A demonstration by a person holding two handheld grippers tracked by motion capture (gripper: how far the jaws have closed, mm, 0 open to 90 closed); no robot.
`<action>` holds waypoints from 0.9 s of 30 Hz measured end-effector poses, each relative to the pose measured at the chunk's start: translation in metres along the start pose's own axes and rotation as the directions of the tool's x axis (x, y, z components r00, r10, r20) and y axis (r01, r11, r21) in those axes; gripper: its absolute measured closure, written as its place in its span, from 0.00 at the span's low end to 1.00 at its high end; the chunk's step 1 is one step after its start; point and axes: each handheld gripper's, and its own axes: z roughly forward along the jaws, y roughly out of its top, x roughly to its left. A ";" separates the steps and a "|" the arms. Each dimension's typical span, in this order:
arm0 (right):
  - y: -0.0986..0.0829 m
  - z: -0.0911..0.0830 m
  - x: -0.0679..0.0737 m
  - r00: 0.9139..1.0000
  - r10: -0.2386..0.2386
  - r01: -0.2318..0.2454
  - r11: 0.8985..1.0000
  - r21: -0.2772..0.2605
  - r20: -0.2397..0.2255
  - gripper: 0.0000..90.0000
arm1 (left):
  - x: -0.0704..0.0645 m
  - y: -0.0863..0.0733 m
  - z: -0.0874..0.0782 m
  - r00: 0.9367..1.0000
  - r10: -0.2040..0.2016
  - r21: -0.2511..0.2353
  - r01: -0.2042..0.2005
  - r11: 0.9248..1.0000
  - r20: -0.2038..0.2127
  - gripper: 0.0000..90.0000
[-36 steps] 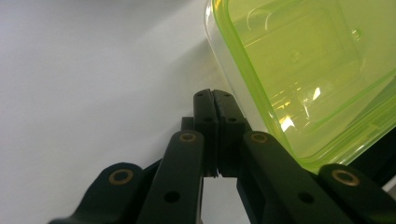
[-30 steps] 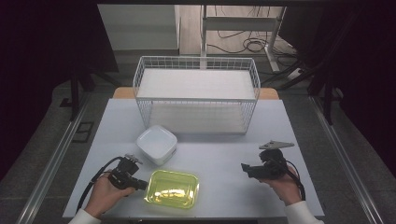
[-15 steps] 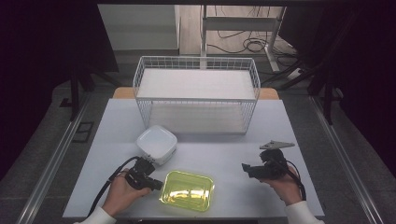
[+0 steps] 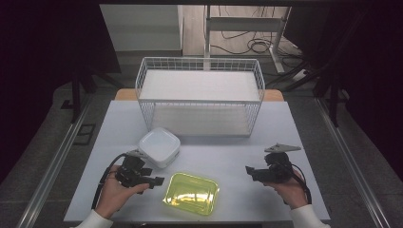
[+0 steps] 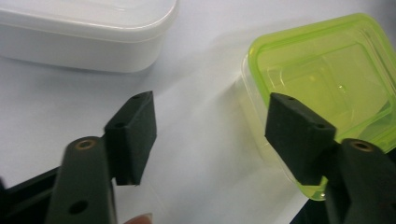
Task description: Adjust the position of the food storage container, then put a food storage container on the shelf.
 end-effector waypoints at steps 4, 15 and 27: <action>0.000 0.001 0.005 1.000 0.017 -0.017 1.000 0.007 -0.013 0.15 | 0.004 -0.004 -0.001 1.000 -0.021 -0.014 0.021 1.000 0.014 0.32; -0.002 0.002 0.014 0.996 0.060 -0.059 0.998 0.017 -0.071 0.15 | 0.013 -0.008 -0.014 0.997 -0.063 -0.070 0.067 0.995 0.054 0.28; -0.007 -0.002 0.036 0.984 0.102 -0.102 0.995 0.011 -0.145 0.16 | 0.004 -0.006 -0.014 0.995 -0.060 -0.074 0.066 0.995 0.078 0.27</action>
